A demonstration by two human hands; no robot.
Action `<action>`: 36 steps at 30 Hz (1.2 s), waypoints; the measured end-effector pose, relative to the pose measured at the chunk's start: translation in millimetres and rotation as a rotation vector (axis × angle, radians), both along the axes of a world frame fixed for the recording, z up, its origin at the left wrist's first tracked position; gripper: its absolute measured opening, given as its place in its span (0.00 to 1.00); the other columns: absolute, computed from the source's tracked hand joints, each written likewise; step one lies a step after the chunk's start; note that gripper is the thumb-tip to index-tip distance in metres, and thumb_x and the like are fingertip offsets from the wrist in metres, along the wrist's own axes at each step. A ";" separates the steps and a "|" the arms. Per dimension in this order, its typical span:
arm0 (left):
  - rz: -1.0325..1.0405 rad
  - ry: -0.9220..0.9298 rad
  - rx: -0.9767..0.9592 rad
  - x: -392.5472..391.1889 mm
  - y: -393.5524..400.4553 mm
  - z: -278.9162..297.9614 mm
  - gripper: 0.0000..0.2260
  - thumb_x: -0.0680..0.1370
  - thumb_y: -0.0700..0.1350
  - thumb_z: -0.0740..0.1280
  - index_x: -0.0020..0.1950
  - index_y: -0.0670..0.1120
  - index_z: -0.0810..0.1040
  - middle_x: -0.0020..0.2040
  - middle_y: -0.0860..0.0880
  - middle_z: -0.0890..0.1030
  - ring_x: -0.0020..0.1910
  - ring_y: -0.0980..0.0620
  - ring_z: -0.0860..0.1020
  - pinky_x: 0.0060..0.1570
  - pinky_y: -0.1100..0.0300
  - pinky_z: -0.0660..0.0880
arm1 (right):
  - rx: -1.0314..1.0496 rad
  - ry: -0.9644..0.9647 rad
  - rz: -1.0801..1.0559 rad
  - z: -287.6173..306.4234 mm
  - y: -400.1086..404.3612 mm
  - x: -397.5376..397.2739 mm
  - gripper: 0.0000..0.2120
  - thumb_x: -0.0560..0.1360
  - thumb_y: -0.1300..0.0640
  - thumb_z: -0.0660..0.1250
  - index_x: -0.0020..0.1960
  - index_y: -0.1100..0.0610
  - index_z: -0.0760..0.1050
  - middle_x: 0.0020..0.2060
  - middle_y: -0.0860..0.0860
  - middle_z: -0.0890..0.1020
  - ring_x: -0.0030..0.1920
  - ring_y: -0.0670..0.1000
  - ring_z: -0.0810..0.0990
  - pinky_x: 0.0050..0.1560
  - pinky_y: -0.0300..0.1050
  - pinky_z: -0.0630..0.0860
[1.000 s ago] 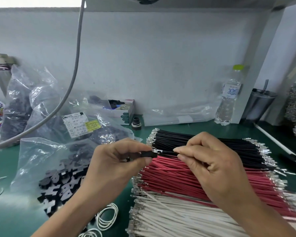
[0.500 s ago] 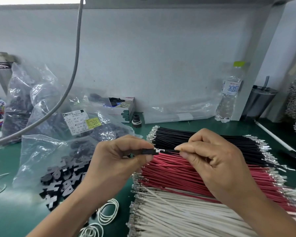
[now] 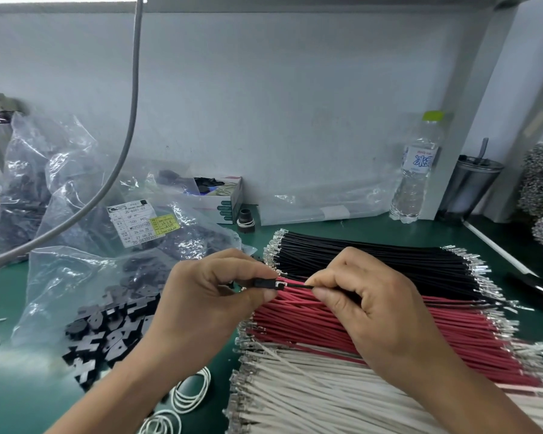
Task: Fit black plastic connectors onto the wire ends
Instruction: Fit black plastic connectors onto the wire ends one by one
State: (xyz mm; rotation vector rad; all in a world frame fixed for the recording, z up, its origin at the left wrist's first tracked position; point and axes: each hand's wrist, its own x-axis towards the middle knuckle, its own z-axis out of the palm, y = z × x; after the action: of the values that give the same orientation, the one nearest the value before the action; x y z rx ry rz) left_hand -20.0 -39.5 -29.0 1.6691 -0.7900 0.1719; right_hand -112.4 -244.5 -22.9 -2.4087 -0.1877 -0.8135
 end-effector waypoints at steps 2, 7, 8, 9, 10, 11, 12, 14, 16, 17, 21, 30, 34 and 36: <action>-0.012 0.005 0.006 -0.6 -0.2 1.0 0.13 0.68 0.40 0.82 0.44 0.57 0.89 0.44 0.50 0.87 0.40 0.50 0.84 0.41 0.57 0.82 | 0.012 0.006 0.012 0.4 0.2 -0.3 0.05 0.77 0.56 0.71 0.48 0.48 0.84 0.42 0.42 0.78 0.45 0.46 0.80 0.43 0.42 0.76; 0.066 -0.028 0.088 -0.6 -2.6 0.0 0.16 0.67 0.36 0.81 0.44 0.57 0.89 0.42 0.52 0.87 0.40 0.50 0.84 0.42 0.57 0.82 | -0.101 -0.031 -0.025 -0.4 4.6 0.2 0.04 0.77 0.56 0.72 0.49 0.49 0.84 0.41 0.40 0.76 0.43 0.44 0.78 0.41 0.38 0.75; 0.050 -0.020 0.082 -1.5 -2.4 0.5 0.15 0.67 0.37 0.81 0.44 0.57 0.89 0.42 0.51 0.87 0.40 0.50 0.84 0.41 0.57 0.82 | -0.072 -0.024 -0.014 -1.5 5.2 0.7 0.04 0.78 0.55 0.71 0.49 0.49 0.84 0.42 0.40 0.76 0.43 0.44 0.78 0.42 0.38 0.74; 0.024 -0.001 0.061 -2.4 -2.0 1.4 0.13 0.67 0.39 0.81 0.44 0.57 0.89 0.42 0.50 0.87 0.38 0.51 0.84 0.40 0.56 0.83 | -0.032 -0.016 0.003 -2.6 6.1 1.1 0.04 0.79 0.54 0.70 0.49 0.49 0.84 0.42 0.41 0.76 0.44 0.45 0.79 0.42 0.37 0.74; -0.001 0.023 0.036 -3.0 -1.0 2.2 0.12 0.66 0.41 0.81 0.43 0.57 0.89 0.42 0.49 0.87 0.37 0.51 0.84 0.38 0.55 0.83 | 0.006 -0.008 0.020 -3.5 7.0 1.4 0.05 0.79 0.53 0.68 0.49 0.49 0.84 0.42 0.41 0.77 0.44 0.46 0.79 0.42 0.37 0.73; -0.015 0.038 0.020 -3.2 -0.1 2.7 0.11 0.66 0.41 0.80 0.43 0.57 0.89 0.42 0.48 0.87 0.36 0.50 0.83 0.36 0.56 0.82 | 0.032 -0.003 0.029 -3.7 7.8 2.1 0.07 0.78 0.52 0.67 0.49 0.49 0.84 0.42 0.41 0.77 0.44 0.46 0.79 0.42 0.37 0.73; -0.016 0.039 0.019 -3.1 0.5 2.9 0.11 0.67 0.41 0.80 0.44 0.57 0.89 0.42 0.48 0.87 0.36 0.50 0.83 0.36 0.57 0.82 | 0.041 -0.007 0.032 -3.5 8.2 2.3 0.07 0.77 0.51 0.66 0.49 0.49 0.84 0.42 0.42 0.77 0.44 0.47 0.79 0.42 0.36 0.73; -0.007 0.021 0.043 -2.3 0.4 3.0 0.12 0.68 0.40 0.80 0.44 0.57 0.89 0.42 0.49 0.87 0.37 0.51 0.83 0.36 0.60 0.80 | 0.043 -0.023 0.029 -2.5 8.7 2.8 0.07 0.77 0.50 0.67 0.48 0.48 0.84 0.41 0.42 0.77 0.44 0.47 0.79 0.41 0.35 0.72; -0.007 0.019 0.067 -2.4 -0.1 2.5 0.12 0.68 0.40 0.80 0.44 0.57 0.89 0.42 0.49 0.87 0.37 0.52 0.83 0.37 0.60 0.80 | 0.054 -0.032 0.025 -2.7 8.8 2.8 0.06 0.76 0.48 0.69 0.46 0.47 0.84 0.40 0.42 0.77 0.43 0.47 0.79 0.41 0.38 0.73; -0.012 0.021 0.074 -3.1 -0.6 2.3 0.11 0.68 0.41 0.80 0.45 0.57 0.89 0.42 0.49 0.86 0.36 0.53 0.82 0.37 0.60 0.80 | 0.049 -0.040 0.024 -2.7 9.5 2.7 0.06 0.75 0.48 0.69 0.45 0.48 0.84 0.40 0.42 0.77 0.43 0.47 0.79 0.41 0.41 0.74; -0.015 0.046 0.065 -4.9 -1.2 1.3 0.09 0.66 0.46 0.79 0.44 0.58 0.89 0.41 0.48 0.86 0.34 0.53 0.80 0.36 0.57 0.79 | -0.005 -0.081 0.015 -2.7 13.6 3.3 0.08 0.76 0.49 0.68 0.43 0.51 0.83 0.38 0.42 0.75 0.41 0.46 0.78 0.40 0.44 0.75; 0.023 0.045 0.068 -7.0 -0.1 5.8 0.11 0.67 0.44 0.80 0.44 0.59 0.88 0.39 0.51 0.87 0.36 0.53 0.84 0.37 0.61 0.81 | -0.040 -0.119 -0.004 0.6 15.6 7.0 0.08 0.77 0.49 0.68 0.44 0.51 0.83 0.39 0.41 0.76 0.42 0.45 0.78 0.41 0.43 0.76; 0.110 0.153 -0.057 -2.7 1.7 8.3 0.08 0.69 0.45 0.78 0.45 0.56 0.88 0.36 0.48 0.87 0.31 0.53 0.83 0.28 0.61 0.79 | -0.266 -0.299 -0.165 5.6 10.0 4.8 0.06 0.76 0.52 0.72 0.50 0.53 0.84 0.44 0.45 0.77 0.46 0.48 0.74 0.44 0.41 0.72; 0.146 0.221 -0.139 0.8 4.4 9.2 0.07 0.70 0.42 0.78 0.45 0.52 0.88 0.36 0.46 0.87 0.31 0.52 0.83 0.26 0.62 0.78 | -0.328 -0.236 -0.116 2.0 12.2 2.6 0.05 0.75 0.51 0.73 0.49 0.51 0.84 0.43 0.44 0.76 0.45 0.48 0.73 0.41 0.42 0.73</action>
State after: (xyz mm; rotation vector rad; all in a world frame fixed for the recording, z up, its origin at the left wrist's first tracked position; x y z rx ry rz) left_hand -19.2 -35.2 -19.8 1.5815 -0.4802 0.1380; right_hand -109.9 -232.3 -20.9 -2.6400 -0.2948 -1.2022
